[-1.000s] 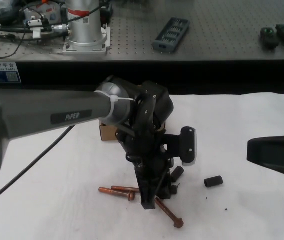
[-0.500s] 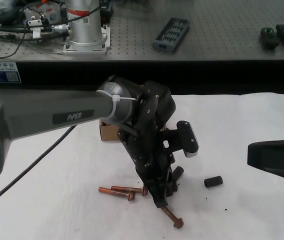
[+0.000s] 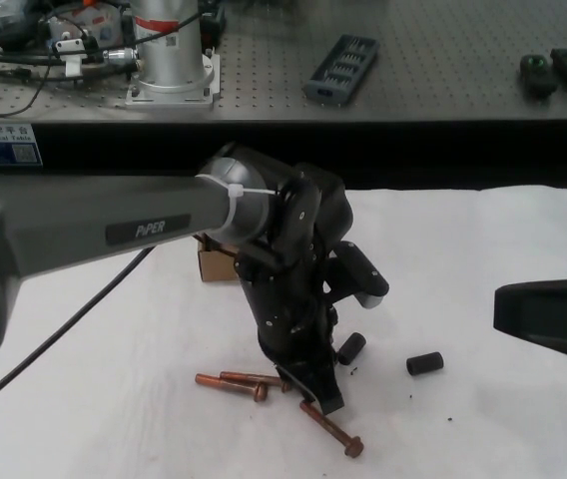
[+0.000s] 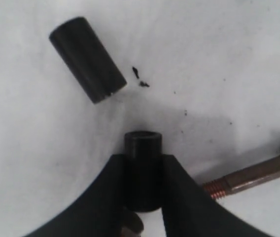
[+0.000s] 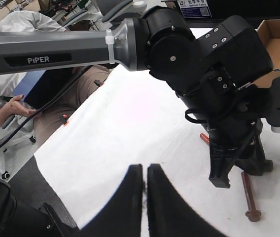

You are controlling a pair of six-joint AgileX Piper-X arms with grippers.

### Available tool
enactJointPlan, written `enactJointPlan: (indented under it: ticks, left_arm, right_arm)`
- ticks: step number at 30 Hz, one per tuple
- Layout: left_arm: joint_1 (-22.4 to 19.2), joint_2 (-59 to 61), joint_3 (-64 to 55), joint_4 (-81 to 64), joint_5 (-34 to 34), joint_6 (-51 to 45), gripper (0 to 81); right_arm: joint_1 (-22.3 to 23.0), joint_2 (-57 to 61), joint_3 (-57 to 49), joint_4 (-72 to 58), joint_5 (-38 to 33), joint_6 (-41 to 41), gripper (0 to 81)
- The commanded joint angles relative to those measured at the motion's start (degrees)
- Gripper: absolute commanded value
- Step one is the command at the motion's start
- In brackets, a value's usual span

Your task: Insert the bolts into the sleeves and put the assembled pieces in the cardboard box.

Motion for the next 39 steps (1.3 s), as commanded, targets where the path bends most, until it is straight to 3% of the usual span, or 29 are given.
enactJointPlan:
  ticks: [1,8,13,14,27,36,39]
  left_arm:
    - [0.24,1.31,1.22,7.7,-3.9,-1.27,8.1]
    - [0.24,1.31,1.22,7.86,-3.4,-1.27,9.7]
    - [0.24,1.31,1.22,7.76,-4.0,-1.27,33.0]
    - [0.24,1.31,1.22,7.76,-4.03,-1.27,34.2]
    - [0.19,1.31,1.22,6.54,-3.88,-1.27,20.1]
    - [-1.76,1.44,1.22,5.16,-3.88,-4.26,18.8]
    - [-2.61,1.44,1.22,5.06,-3.88,-4.37,14.4]
  right_arm:
    - [-0.3,-0.41,-0.19,-0.03,-0.23,0.04,4.3]
    - [-0.3,-0.41,-0.19,-0.03,-0.23,0.04,4.3]
    - [-0.3,-0.41,-0.19,-0.03,-0.23,0.04,4.3]
    - [-0.3,-0.41,-0.19,-0.03,-0.23,0.04,4.3]
    - [-0.3,-0.41,-0.19,-0.03,-0.23,0.04,4.3]
    - [-0.3,-0.41,-0.19,-0.03,-0.23,0.04,4.3]
    - [-0.3,-0.41,-0.19,-0.03,-0.23,0.04,4.3]
